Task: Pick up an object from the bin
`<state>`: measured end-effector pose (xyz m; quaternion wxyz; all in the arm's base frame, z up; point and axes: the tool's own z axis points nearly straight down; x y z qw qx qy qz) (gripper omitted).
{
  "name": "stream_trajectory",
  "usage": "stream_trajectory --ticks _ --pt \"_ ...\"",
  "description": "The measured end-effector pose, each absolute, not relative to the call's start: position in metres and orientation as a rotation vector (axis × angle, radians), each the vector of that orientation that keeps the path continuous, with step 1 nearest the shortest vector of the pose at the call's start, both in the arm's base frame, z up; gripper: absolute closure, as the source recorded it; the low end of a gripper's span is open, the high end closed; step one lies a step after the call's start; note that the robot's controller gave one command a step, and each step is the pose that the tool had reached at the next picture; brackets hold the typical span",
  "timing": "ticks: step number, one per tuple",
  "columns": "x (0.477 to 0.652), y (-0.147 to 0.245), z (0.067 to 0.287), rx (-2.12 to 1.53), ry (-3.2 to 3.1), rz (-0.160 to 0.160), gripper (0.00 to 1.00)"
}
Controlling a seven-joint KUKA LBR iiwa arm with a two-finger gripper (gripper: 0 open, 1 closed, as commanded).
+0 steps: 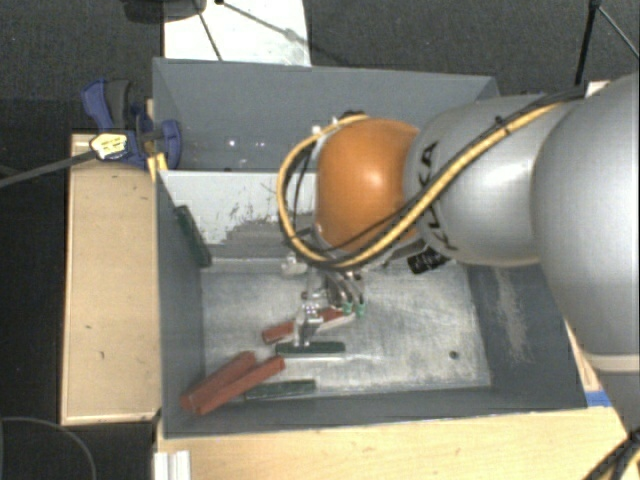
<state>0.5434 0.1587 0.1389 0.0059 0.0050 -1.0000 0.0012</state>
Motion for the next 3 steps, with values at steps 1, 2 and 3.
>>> stream_trajectory --ticks 1,2,3 --pt "0.536 0.148 0.076 0.175 -3.156 -0.007 1.00" --pt "0.536 0.148 0.076 0.171 -3.156 -0.007 1.00" --pt "0.525 0.136 0.239 0.159 -3.144 -0.002 1.00"
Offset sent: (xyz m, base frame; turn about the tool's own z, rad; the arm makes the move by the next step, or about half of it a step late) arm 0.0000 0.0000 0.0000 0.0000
